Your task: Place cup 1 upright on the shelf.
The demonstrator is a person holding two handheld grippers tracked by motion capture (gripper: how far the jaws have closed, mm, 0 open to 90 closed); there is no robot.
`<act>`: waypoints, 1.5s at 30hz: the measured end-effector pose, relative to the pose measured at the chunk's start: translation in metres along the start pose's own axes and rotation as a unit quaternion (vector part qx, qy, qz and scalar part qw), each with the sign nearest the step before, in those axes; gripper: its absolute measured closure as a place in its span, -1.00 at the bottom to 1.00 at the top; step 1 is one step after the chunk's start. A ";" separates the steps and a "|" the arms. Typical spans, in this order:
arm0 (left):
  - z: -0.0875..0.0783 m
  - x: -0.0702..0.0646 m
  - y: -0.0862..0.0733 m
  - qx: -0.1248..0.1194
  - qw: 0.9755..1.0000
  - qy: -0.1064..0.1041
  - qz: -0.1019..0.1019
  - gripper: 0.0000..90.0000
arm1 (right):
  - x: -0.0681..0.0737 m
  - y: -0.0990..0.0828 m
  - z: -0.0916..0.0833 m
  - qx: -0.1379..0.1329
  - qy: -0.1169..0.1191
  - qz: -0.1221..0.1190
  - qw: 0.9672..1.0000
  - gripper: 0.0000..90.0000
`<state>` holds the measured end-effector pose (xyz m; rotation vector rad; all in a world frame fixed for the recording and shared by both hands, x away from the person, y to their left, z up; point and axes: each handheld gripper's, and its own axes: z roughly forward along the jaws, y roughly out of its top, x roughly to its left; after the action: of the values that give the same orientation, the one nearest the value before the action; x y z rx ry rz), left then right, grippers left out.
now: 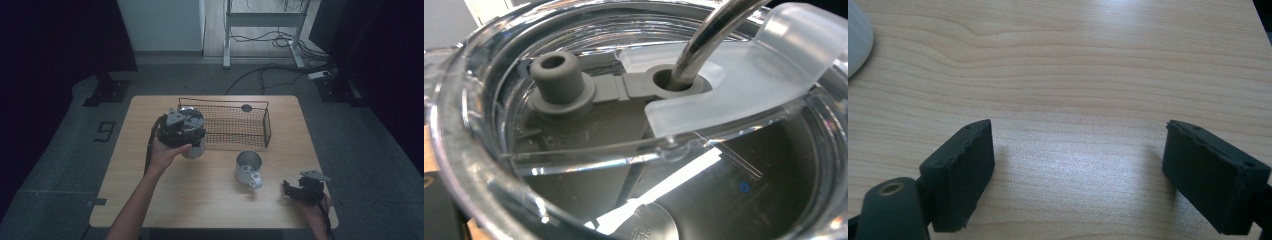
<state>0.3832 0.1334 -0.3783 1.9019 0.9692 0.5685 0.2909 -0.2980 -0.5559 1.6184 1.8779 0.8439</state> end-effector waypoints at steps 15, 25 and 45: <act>0.009 0.005 0.008 0.008 1.000 0.006 0.001 -0.91 | 0.000 0.000 0.000 0.000 0.000 0.000 1.000 -0.70; 0.016 0.008 0.014 0.008 1.000 0.006 -0.004 -0.91 | 0.000 0.000 0.000 0.000 0.000 0.001 1.000 -0.70; 0.030 0.018 0.025 0.004 1.000 0.008 -0.015 -0.91 | 0.000 0.000 0.000 0.000 -0.002 0.002 1.000 -0.70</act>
<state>0.4248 0.1253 -0.3717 1.8897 1.0109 0.5633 0.2911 -0.2981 -0.5559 1.6220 1.8724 0.8420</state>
